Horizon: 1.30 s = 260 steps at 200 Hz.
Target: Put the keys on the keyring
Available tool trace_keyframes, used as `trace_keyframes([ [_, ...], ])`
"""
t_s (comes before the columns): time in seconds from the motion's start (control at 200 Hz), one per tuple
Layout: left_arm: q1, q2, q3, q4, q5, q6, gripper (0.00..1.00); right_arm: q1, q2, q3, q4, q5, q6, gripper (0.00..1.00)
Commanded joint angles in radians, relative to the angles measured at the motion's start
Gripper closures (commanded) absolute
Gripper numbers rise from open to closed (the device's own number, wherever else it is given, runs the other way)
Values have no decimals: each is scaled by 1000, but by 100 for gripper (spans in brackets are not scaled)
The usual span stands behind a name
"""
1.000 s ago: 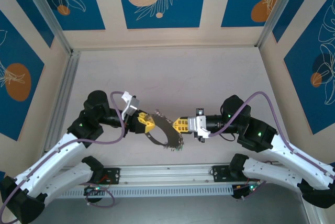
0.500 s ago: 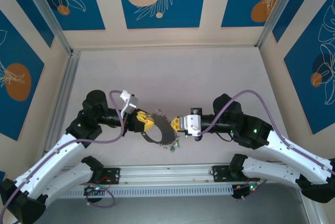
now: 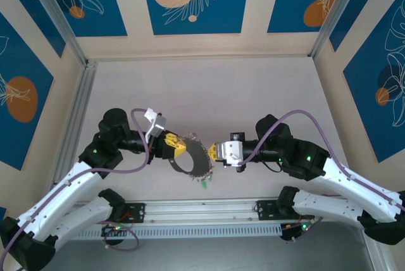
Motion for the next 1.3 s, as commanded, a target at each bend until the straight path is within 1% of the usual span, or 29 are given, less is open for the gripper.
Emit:
trace_keyframes([
  [0.0, 9, -23, 59, 75, 27, 8, 100, 13, -17, -10, -37, -58, -25, 100],
  [0.345, 9, -5, 67, 74, 30, 5, 100, 18, -65, -37, 53, -176, -27, 100],
  [0.625, 9, -5, 62, 85, 28, -10, 100, 20, -54, -26, 40, -199, -36, 100],
  [0.905, 15, -7, 57, 84, 24, -10, 100, 23, -72, -10, 2, -196, -50, 100],
  [1.075, 15, 4, 56, 105, 33, -27, 100, 25, -59, 5, -23, -222, -58, 100],
  [1.296, 15, 12, 61, 95, 33, -25, 100, 31, -38, 19, -8, -254, -83, 100],
])
